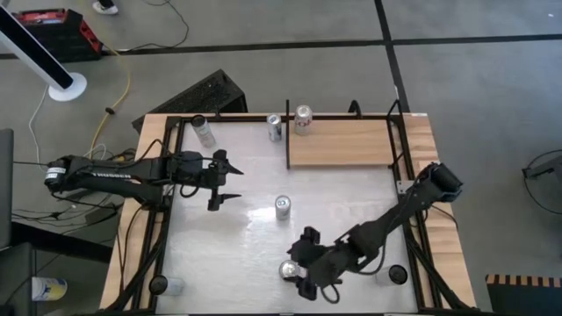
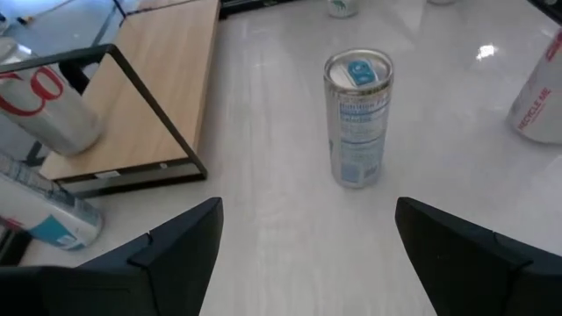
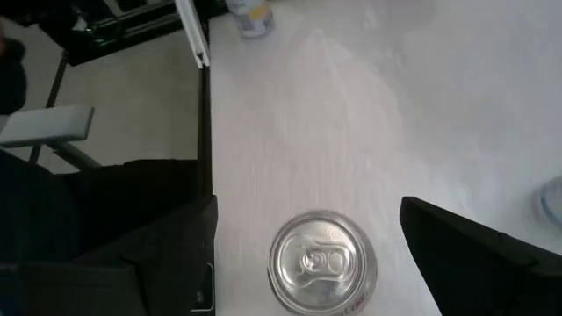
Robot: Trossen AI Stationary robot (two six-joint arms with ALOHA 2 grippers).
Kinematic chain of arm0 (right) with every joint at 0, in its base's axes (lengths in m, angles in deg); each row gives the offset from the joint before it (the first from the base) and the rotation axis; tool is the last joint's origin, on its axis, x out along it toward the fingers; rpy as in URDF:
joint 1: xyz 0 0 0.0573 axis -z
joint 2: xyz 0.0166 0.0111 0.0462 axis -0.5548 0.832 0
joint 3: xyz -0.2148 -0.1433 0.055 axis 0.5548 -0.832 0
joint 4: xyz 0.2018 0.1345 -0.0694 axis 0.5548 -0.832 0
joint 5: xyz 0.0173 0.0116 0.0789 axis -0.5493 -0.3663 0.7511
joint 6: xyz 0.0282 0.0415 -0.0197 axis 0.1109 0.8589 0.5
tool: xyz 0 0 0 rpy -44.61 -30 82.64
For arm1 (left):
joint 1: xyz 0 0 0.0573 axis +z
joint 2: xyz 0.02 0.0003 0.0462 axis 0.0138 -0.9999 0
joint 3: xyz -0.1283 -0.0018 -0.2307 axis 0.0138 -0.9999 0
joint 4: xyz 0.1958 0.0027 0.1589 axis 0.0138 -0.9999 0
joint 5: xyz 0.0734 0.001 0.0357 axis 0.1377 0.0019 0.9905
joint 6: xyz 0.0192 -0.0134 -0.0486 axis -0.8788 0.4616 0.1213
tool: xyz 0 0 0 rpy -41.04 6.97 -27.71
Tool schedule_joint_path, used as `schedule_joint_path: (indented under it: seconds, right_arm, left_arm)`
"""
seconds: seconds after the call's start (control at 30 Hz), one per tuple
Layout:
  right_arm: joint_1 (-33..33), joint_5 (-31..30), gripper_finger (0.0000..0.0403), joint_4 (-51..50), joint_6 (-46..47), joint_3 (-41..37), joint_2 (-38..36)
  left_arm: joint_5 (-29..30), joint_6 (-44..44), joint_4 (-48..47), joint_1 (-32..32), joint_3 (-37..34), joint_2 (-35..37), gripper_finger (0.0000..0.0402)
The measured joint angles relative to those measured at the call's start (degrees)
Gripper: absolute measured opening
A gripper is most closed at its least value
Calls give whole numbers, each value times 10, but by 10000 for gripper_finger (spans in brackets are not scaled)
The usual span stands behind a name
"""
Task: Place canned beverage on shelf
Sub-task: Put the red-silver soda can aligned with the other red-silver soda can on the shelf
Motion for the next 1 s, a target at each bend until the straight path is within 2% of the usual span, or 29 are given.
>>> schedule_joint_path:
  seconds: [0.3, 1.0]
  right_arm:
    - [-19, -42, 362, -7, 35, 0, 25]
    - [-25, -48, 361, -11, 27, 1, 61]
  left_arm:
    - [-19, -3, 1, 0, 0, 0, 322]
    - [-18, -6, 4, 0, 0, 0, 322]
